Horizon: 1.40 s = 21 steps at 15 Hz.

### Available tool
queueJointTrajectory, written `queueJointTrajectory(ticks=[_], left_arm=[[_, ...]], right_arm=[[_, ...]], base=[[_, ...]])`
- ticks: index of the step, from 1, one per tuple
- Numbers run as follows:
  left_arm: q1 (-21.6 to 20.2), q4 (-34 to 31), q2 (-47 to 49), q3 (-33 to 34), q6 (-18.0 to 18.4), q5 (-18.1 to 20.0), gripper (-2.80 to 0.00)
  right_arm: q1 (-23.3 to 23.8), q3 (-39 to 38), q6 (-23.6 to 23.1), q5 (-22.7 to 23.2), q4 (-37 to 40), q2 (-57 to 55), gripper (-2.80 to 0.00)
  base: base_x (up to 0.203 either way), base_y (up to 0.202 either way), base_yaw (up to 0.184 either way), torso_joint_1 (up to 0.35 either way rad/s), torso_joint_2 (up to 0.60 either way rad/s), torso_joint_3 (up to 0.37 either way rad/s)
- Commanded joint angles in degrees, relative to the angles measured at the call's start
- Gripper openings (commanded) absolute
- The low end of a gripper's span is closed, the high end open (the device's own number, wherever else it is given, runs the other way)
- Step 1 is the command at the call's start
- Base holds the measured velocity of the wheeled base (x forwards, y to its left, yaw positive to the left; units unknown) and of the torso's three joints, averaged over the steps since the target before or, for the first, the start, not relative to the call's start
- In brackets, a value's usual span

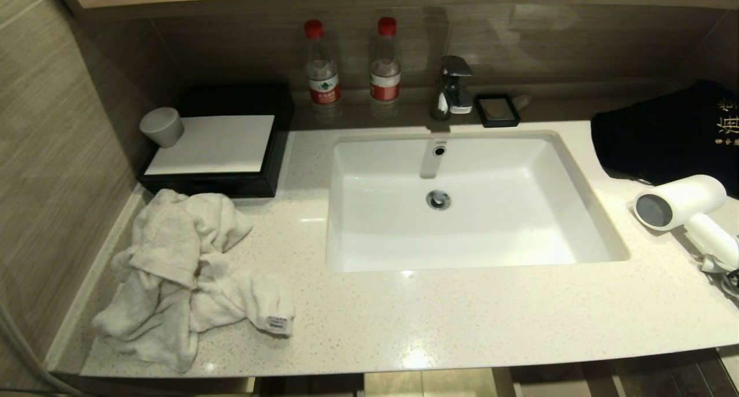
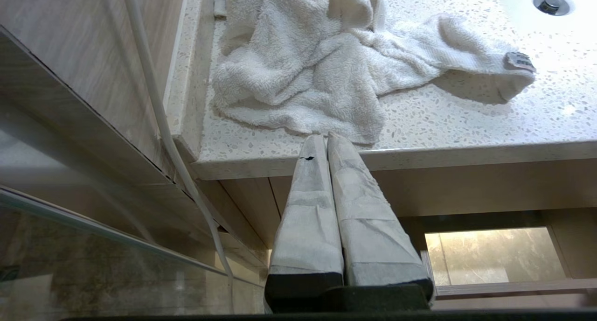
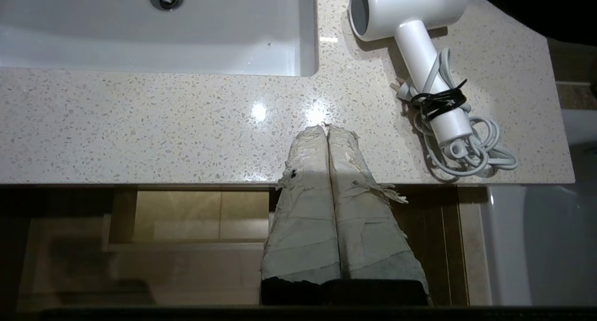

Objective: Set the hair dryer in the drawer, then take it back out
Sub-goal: Pick up the hairdryer

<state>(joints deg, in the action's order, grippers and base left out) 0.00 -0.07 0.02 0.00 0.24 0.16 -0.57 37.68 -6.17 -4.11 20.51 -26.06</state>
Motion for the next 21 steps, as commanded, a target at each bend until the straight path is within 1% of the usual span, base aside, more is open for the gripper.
queueJointTrajectory(ticks=[1, 3, 5, 7, 8, 10, 11, 12, 13, 14, 17, 19, 21], left_arm=[[0.0, 0.0, 0.1, 0.1, 0.0, 0.0, -2.8], [0.0, 0.0, 0.1, 0.1, 0.0, 0.0, -2.8], [0.0, 0.0, 0.1, 0.1, 0.0, 0.0, -2.8], [0.0, 0.0, 0.1, 0.1, 0.0, 0.0, -2.8], [0.0, 0.0, 0.1, 0.1, 0.0, 0.0, -2.8], [0.0, 0.0, 0.1, 0.1, 0.0, 0.0, -2.8], [0.0, 0.0, 0.1, 0.1, 0.0, 0.0, -2.8], [0.0, 0.0, 0.1, 0.1, 0.0, 0.0, -2.8], [0.0, 0.0, 0.1, 0.0, 0.0, 0.0, -2.8], [0.0, 0.0, 0.1, 0.1, 0.0, 0.0, -2.8], [0.0, 0.0, 0.1, 0.1, 0.0, 0.0, -2.8], [0.0, 0.0, 0.1, 0.1, 0.0, 0.0, -2.8], [0.0, 0.0, 0.1, 0.1, 0.0, 0.0, -2.8]], right_arm=[[0.0, 8.8, 0.0, -0.7, 3.6, -18.1, -2.8], [0.8, 14.1, -1.7, -2.1, 8.2, -26.8, -2.8], [2.0, 16.6, -5.1, -3.1, 10.6, -32.5, -2.8], [7.0, 16.6, -9.2, -3.4, 10.7, -37.1, -2.8], [9.5, 16.6, -10.9, -3.4, 9.6, -39.4, -2.8], [16.0, 16.7, -12.9, -3.4, 3.8, -44.8, -2.8], [17.5, 16.4, -13.5, -3.5, 1.1, -46.5, -2.8], [17.3, 16.2, -13.9, -3.5, -1.2, -47.9, -2.8], [17.5, 16.4, -13.7, -3.2, -1.4, -50.0, -2.8], [17.7, 16.5, -13.1, -2.9, -1.5, -51.7, 0.0], [17.8, 18.9, -12.2, -0.6, -3.8, -56.1, 0.0], [17.8, 20.7, -13.6, 0.0, -6.5, -58.2, 0.0], [18.2, 23.2, -15.5, 0.1, -6.6, -59.0, 0.0]], base=[[0.0, 0.0, 0.0, 0.0, 0.0, 0.0], [0.0, 0.0, 0.0, 0.0, 0.0, 0.0], [0.0, 0.0, 0.0, 0.0, 0.0, 0.0], [0.0, 0.0, 0.0, 0.0, 0.0, 0.0], [0.0, 0.0, 0.0, 0.0, 0.0, 0.0], [0.0, 0.0, 0.0, 0.0, 0.0, 0.0], [0.0, 0.0, 0.0, 0.0, 0.0, 0.0], [0.0, 0.0, 0.0, 0.0, 0.0, 0.0], [0.0, 0.0, 0.0, 0.0, 0.0, 0.0], [0.0, 0.0, 0.0, 0.0, 0.0, 0.0], [0.0, 0.0, 0.0, 0.0, 0.0, 0.0], [0.0, 0.0, 0.0, 0.0, 0.0, 0.0], [0.0, 0.0, 0.0, 0.0, 0.0, 0.0]])
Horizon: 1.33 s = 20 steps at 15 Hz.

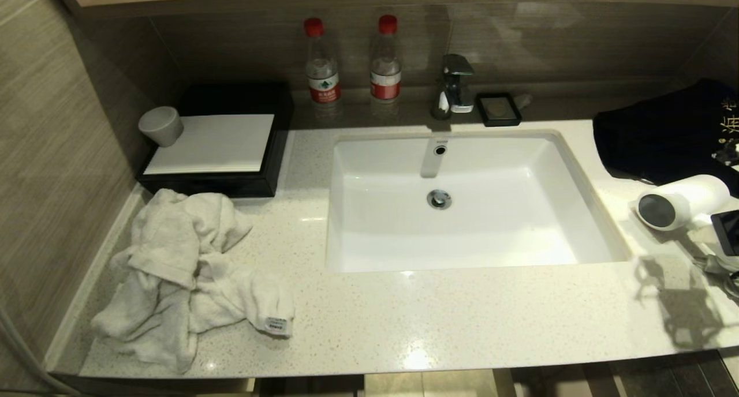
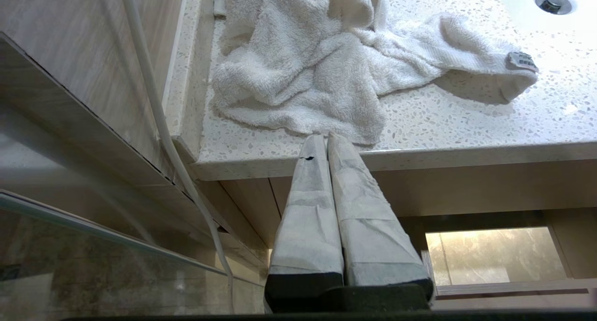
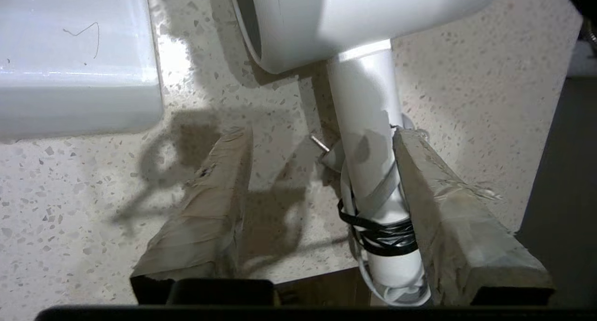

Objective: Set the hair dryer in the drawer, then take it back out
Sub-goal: Pick up the hairdryer

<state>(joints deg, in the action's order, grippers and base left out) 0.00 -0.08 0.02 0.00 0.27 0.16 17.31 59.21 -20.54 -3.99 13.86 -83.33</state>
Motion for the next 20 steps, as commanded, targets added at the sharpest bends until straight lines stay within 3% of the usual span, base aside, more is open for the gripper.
queueJointTrajectory(ticks=[1, 7, 12, 20], left_arm=[[0.0, 0.0, 0.1, 0.1, 0.0, 0.0, -2.8], [0.0, 0.0, 0.1, 0.1, 0.0, 0.0, -2.8], [0.0, 0.0, 0.1, 0.1, 0.0, 0.0, -2.8], [0.0, 0.0, 0.1, 0.1, 0.0, 0.0, -2.8]], right_arm=[[0.5, 1.8, -2.3, 0.0, -0.3, -2.0, 0.0], [1.9, 2.2, -2.4, 1.5, 0.5, -3.0, 0.0], [6.8, 3.1, -2.1, 10.0, 3.4, -6.3, 0.0], [9.2, 10.3, -3.0, 14.8, 3.2, -13.2, 0.0]], base=[[0.0, 0.0, 0.0, 0.0, 0.0, 0.0], [0.0, 0.0, 0.0, 0.0, 0.0, 0.0], [0.0, 0.0, 0.0, 0.0, 0.0, 0.0], [0.0, 0.0, 0.0, 0.0, 0.0, 0.0]])
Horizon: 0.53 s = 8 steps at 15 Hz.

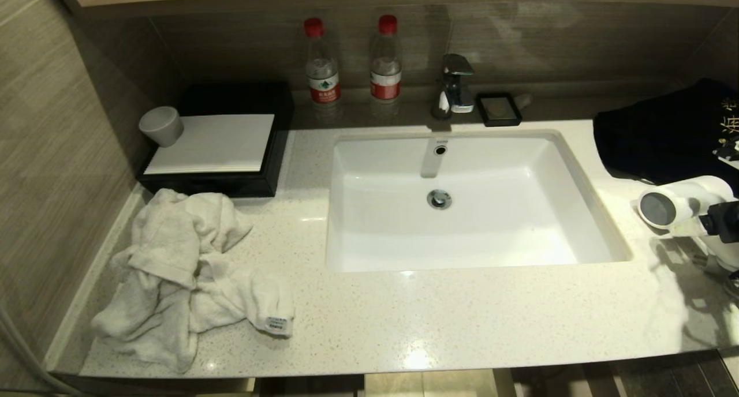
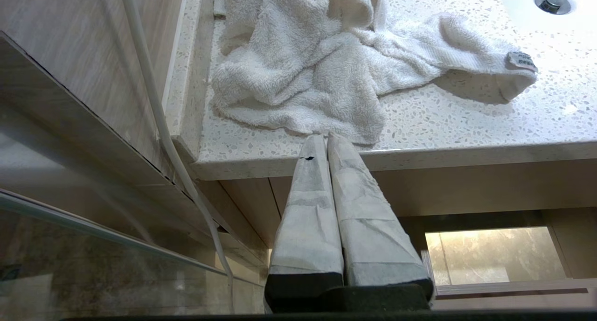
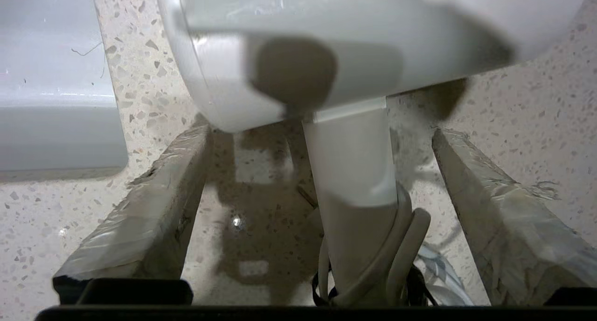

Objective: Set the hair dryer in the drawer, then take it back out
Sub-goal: Pick up the hairdryer

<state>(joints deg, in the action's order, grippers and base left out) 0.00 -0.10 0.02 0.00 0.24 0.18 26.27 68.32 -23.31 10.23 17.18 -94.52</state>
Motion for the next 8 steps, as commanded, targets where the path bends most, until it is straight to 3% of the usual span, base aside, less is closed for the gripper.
queueJointTrajectory(ticks=[1, 8], left_arm=[[0.0, 0.0, 0.0, 0.1, 0.0, 0.0, -2.8], [0.0, 0.0, 0.1, 0.1, 0.0, 0.0, -2.8]], right_arm=[[0.4, 1.4, -0.2, 1.4, -0.1, -2.7, 0.0], [1.4, 2.9, -0.8, 5.2, -1.2, -6.3, 0.0]], base=[[0.0, 0.0, 0.0, 0.0, 0.0, 0.0], [0.0, 0.0, 0.0, 0.0, 0.0, 0.0]])
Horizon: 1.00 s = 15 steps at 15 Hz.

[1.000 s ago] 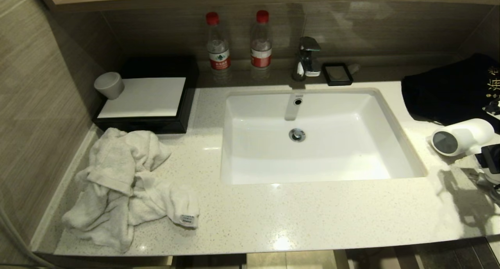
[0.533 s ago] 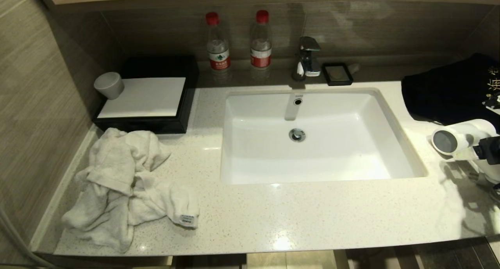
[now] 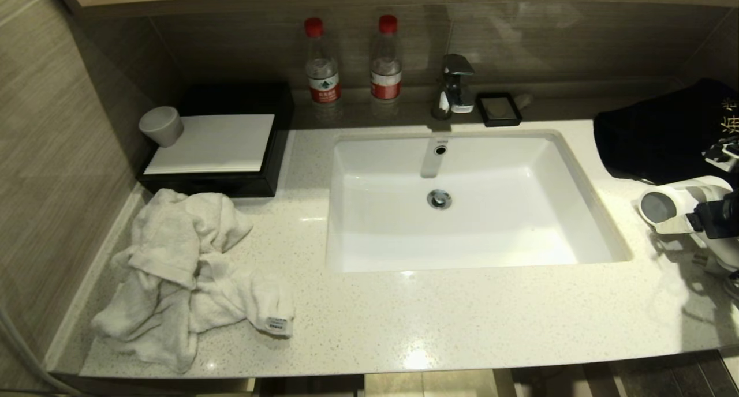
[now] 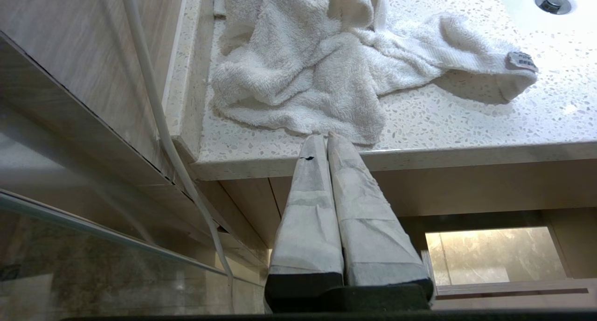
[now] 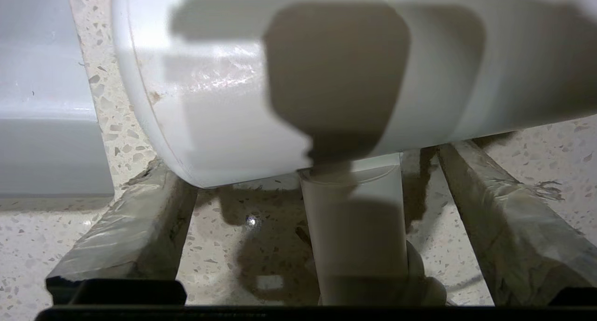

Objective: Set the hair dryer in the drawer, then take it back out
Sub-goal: Pick up the hairdryer

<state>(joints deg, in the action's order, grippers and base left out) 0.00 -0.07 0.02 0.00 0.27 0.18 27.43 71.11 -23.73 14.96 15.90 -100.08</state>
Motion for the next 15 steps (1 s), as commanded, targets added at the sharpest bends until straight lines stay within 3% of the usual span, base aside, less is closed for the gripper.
queueJointTrajectory(ticks=[1, 3, 5, 15], left_arm=[[0.0, 0.0, 0.1, 0.1, 0.0, 0.0, -2.8], [0.0, 0.0, 0.1, 0.1, 0.0, 0.0, -2.8], [0.0, 0.0, 0.1, 0.1, 0.0, 0.0, -2.8], [0.0, 0.0, 0.0, 0.1, 0.0, 0.0, -2.8]], right_arm=[[0.6, 0.0, -0.5, 1.1, -0.1, -0.6, -2.8], [1.0, -0.5, -0.9, 3.5, -0.1, -0.4, -2.8], [1.0, -1.0, -3.3, 3.2, 0.3, -0.1, -2.8], [0.4, -3.3, -3.4, 3.3, 0.3, 9.6, -2.8]], base=[[0.0, 0.0, 0.0, 0.0, 0.0, 0.0], [0.0, 0.0, 0.0, 0.0, 0.0, 0.0], [0.0, 0.0, 0.0, 0.0, 0.0, 0.0], [0.0, 0.0, 0.0, 0.0, 0.0, 0.0]])
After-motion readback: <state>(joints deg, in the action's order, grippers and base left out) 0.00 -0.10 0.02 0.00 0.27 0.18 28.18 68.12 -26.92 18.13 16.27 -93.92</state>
